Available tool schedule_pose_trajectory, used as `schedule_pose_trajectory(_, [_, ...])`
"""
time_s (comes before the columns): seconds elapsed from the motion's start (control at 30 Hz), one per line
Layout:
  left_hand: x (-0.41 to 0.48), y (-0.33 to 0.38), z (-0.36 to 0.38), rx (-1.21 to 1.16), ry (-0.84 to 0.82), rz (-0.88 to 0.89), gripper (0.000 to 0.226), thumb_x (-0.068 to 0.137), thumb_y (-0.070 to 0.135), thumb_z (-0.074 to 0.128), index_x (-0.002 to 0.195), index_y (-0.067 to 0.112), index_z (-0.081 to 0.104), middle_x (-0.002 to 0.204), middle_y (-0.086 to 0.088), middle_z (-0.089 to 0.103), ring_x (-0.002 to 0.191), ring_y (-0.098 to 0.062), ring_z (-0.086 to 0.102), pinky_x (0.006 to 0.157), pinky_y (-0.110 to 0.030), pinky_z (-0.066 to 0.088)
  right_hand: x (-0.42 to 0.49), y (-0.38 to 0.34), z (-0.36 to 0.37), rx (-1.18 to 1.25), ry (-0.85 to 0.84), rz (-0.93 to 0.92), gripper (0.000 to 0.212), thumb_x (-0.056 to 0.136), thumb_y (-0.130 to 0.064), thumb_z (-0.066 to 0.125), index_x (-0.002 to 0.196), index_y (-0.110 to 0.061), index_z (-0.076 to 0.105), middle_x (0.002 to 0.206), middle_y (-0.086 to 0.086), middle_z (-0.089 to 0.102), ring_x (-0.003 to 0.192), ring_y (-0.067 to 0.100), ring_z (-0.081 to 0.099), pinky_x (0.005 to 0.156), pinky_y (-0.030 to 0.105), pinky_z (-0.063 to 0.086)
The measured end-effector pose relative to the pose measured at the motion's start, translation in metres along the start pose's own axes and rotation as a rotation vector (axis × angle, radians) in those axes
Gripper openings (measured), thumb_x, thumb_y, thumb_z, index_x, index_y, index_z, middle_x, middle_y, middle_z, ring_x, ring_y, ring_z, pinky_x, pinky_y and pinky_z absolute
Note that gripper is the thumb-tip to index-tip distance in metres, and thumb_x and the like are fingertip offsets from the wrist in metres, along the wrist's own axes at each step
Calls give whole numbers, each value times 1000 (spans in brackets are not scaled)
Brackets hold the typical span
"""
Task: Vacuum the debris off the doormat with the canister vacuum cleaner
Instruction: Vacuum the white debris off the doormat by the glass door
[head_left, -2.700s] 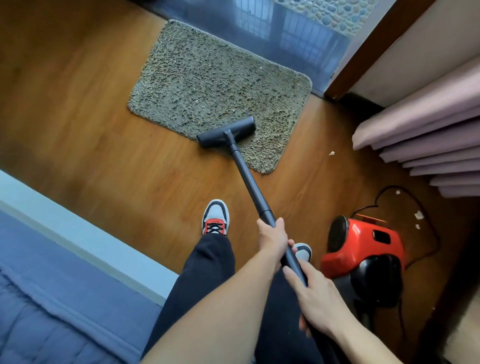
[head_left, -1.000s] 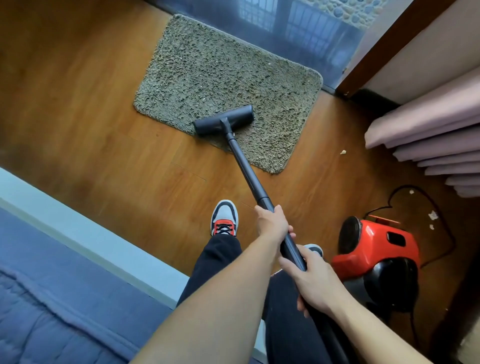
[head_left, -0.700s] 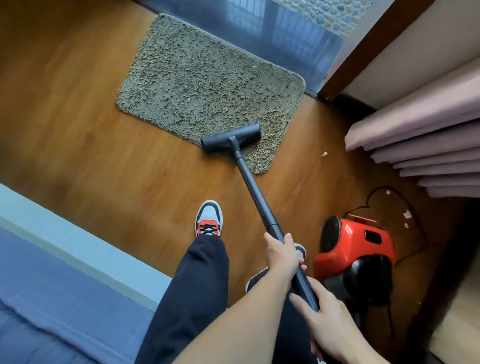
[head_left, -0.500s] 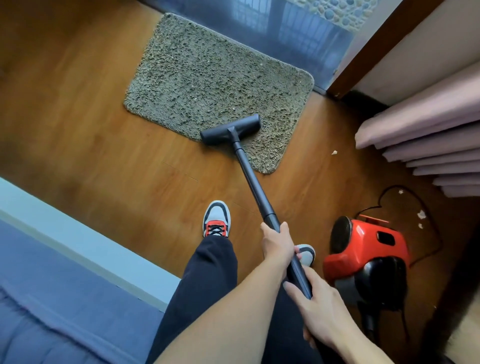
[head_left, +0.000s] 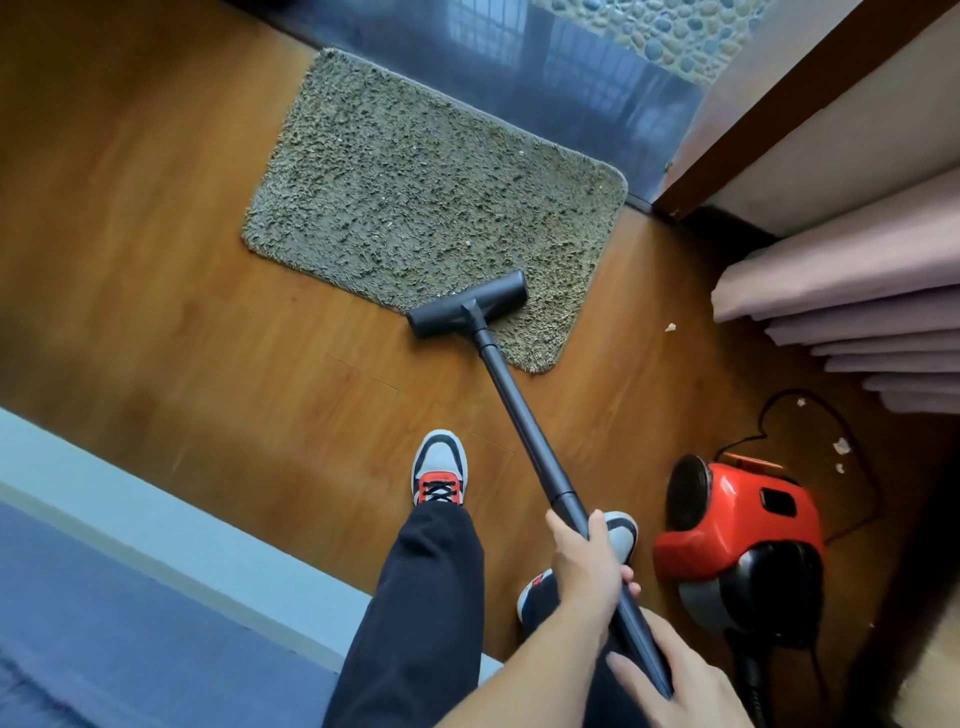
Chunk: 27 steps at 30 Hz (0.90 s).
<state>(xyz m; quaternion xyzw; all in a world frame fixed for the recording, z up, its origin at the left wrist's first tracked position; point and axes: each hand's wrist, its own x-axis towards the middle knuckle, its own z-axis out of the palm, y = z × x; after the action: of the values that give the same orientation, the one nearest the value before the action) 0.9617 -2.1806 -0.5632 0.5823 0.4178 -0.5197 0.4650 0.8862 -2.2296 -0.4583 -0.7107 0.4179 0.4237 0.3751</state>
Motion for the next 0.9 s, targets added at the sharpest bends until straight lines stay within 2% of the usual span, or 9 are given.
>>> schedule_pose_trajectory(0.17, [22,50,-27,16,37,100,63,102,40,44,154,31,10,74,-5,54,46,-8,54,57,-32,59,31,-42,8,57,-23,-57,64,92,-49,65,150,-42,37,132,-9,64,115,8,64,96,17,45])
schedule_pose_trajectory(0.23, [32,83,-40,-6,72,130,57,103,38,44,152,27,17,69,-4,51,43,-9,51,51,-28,54,47,-72,6,79,-50,-92,57,96,-48,59,147,-43,36,119,-6,66,86,10,68,78,21,54])
schedule_pose_trajectory(0.3, [42,119,-53,-50,92,159,43,103,35,45,141,19,31,69,-5,47,42,-11,49,45,-25,50,64,-103,3,59,-57,-135,50,98,-49,56,144,-42,37,105,-8,64,64,6,61,60,19,53])
schedule_pose_trajectory(0.4, [54,168,-71,-101,106,206,21,103,30,48,114,15,39,72,-6,45,44,-14,46,41,-24,47,84,-148,1,35,-4,-194,39,98,-51,55,132,-39,43,100,-7,64,70,16,65,67,35,61])
schedule_pose_trajectory(0.53, [61,209,-89,-118,80,221,19,102,28,49,108,14,37,70,-6,43,46,-14,45,40,-22,46,97,-190,-3,27,18,-214,23,95,-51,53,113,-38,48,88,-1,64,68,30,68,66,47,62])
schedule_pose_trajectory(0.63, [55,213,-93,-116,53,194,21,102,27,49,113,14,36,69,-5,43,45,-13,45,42,-23,47,93,-194,-5,13,23,-204,23,97,-49,53,114,-35,49,88,-3,64,66,24,68,64,44,62])
schedule_pose_trajectory(0.73, [42,187,-82,-107,7,146,20,103,28,46,116,18,34,70,-5,42,46,-12,46,44,-24,48,75,-170,-8,-25,34,-172,35,99,-48,54,130,-35,47,95,-7,63,74,16,66,70,36,61])
schedule_pose_trajectory(0.83, [29,142,-59,-54,-10,78,31,104,31,45,130,20,32,72,-5,46,44,-11,49,48,-26,52,51,-130,-14,-17,-4,-86,44,99,-48,55,139,-38,41,95,-12,60,64,7,62,52,16,50])
schedule_pose_trajectory(0.9, [18,116,-41,-49,-50,19,48,104,34,44,146,24,22,70,-4,49,43,-9,51,52,-27,55,37,-100,-20,-37,4,-49,53,96,-51,58,145,-41,40,109,-7,67,81,10,67,66,18,50])
